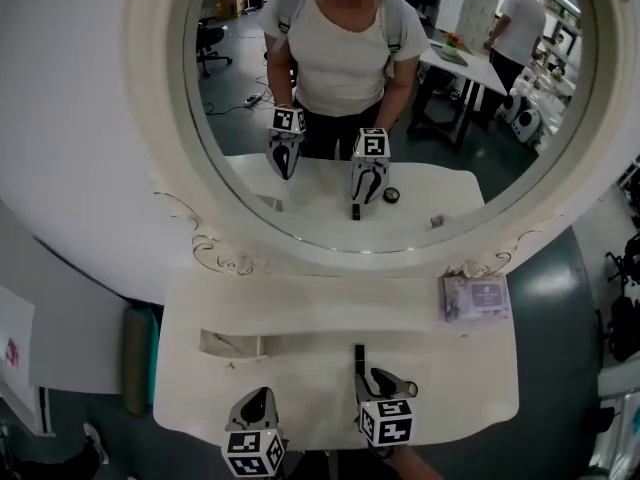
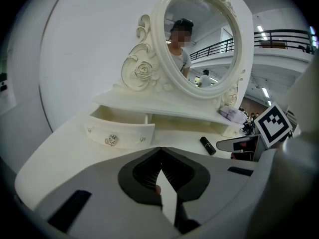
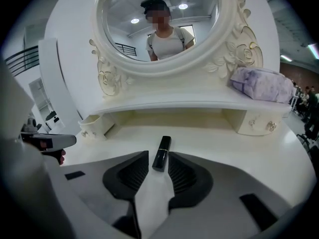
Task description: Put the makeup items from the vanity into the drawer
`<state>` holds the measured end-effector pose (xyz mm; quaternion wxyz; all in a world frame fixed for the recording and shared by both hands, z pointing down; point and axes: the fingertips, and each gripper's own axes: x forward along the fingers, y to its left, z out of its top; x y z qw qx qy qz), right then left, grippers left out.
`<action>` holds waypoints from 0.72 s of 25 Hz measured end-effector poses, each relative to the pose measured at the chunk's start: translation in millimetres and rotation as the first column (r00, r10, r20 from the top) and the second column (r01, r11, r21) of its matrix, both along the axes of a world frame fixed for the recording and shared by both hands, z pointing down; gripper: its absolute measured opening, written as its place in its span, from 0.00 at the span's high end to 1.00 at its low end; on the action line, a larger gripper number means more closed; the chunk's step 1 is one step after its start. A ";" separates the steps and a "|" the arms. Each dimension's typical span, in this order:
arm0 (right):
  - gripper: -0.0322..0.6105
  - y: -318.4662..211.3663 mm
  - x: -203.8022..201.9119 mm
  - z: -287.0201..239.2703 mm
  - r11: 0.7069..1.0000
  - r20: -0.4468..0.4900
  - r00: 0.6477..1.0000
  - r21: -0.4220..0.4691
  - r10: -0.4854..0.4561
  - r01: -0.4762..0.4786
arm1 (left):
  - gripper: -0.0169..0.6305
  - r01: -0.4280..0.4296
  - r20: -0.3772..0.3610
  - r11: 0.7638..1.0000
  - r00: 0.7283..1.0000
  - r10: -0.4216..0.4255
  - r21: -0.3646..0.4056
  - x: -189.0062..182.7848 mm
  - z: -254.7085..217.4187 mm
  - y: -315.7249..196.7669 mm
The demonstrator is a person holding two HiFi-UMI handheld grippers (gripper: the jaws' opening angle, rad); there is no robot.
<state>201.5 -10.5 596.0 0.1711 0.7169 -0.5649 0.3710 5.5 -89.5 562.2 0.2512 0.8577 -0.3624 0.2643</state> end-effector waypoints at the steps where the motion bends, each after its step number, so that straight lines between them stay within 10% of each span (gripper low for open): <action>1: 0.74 -1.9 -0.1 3.4 1.000 0.001 1.000 -0.008 -0.001 0.001 | 0.96 -0.002 0.003 1.000 1.000 0.002 -0.005 0.0 1.9 -0.4; 18: 0.76 -14.3 1.4 37.6 0.991 -0.041 0.997 -0.120 -0.058 0.053 | 0.96 0.050 0.023 0.998 0.999 -0.049 -0.045 -19.1 24.3 -0.8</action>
